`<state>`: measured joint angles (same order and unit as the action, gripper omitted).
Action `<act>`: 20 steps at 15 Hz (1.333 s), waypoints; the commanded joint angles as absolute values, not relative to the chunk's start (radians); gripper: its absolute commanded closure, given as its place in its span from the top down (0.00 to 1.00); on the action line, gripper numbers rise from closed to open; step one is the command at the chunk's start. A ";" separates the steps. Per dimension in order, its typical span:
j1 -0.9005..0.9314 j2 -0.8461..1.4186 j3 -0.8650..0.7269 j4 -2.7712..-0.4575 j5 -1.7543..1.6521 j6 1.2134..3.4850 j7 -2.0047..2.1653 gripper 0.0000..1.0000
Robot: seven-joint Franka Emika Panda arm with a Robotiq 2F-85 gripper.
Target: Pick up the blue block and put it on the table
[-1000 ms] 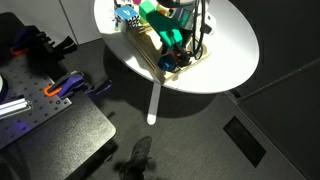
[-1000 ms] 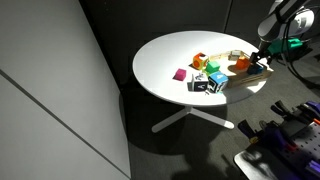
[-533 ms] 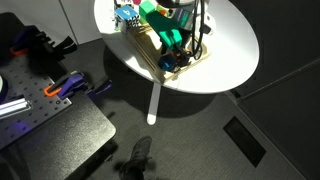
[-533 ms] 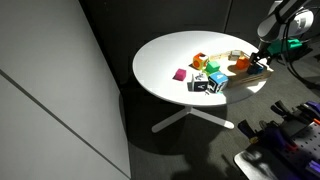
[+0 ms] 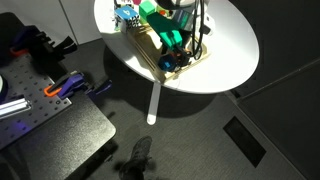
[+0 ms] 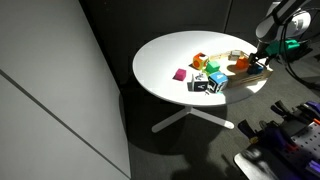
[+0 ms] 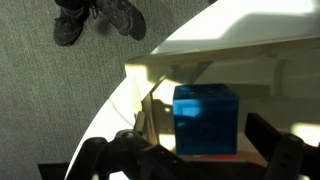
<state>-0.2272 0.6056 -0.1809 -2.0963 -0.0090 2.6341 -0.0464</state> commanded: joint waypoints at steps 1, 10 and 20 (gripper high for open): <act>-0.241 0.639 -0.169 -2.057 -0.001 2.655 -0.051 1.00; -0.220 0.667 -0.185 -2.027 -0.017 2.668 -0.031 0.42; -0.202 0.616 -0.194 -2.056 -0.024 2.656 -0.024 0.34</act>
<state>-0.2166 0.6428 -0.1872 -2.0423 -0.0091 2.6577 -0.0432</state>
